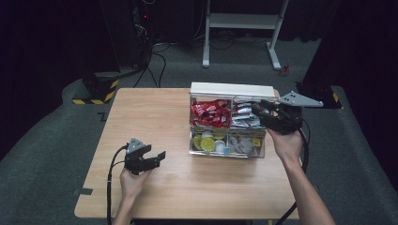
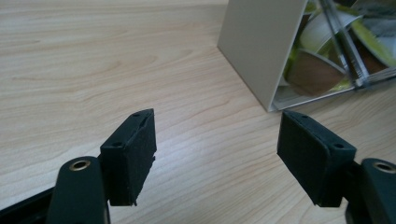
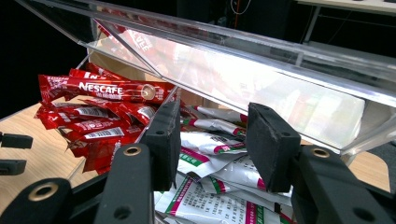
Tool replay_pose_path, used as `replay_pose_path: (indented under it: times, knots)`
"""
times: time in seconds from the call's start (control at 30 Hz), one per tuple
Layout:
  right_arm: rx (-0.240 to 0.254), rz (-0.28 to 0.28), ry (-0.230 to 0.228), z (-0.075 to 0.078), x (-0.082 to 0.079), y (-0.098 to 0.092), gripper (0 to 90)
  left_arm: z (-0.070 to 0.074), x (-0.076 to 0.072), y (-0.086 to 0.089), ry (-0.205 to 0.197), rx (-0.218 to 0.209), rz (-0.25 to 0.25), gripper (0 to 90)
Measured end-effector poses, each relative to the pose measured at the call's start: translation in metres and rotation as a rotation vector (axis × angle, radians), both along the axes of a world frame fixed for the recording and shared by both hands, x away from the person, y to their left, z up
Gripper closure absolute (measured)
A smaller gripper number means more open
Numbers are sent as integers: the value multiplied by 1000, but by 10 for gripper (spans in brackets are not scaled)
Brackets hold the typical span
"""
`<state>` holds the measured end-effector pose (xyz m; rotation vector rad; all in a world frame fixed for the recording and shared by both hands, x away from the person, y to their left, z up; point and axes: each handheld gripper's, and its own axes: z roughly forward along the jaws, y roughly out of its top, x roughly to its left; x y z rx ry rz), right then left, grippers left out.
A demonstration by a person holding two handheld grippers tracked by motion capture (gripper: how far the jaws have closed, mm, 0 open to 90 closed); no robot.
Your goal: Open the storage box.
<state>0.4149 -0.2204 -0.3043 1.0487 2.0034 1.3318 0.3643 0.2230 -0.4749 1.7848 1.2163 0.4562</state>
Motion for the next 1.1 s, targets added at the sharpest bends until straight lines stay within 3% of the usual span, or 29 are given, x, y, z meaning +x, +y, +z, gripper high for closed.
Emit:
replay_pose_path:
  times: [0.3, 0.63, 0.7, 1.1]
  knots:
    - [-5, 0, 5, 1, 1, 0, 550, 17, 4, -4, -51, -22, -51, 319]
    - [-6, 1, 9, 2, 2, 0, 551, 36, 10, -15, -61, -37, -105, 319]
    - [-4, 2, 11, 2, 2, 0, 551, 38, 10, -16, -64, -58, -114, 321]
    - [-7, 0, 14, 3, 2, 0, 550, 61, 14, -28, -99, -78, -142, 341]
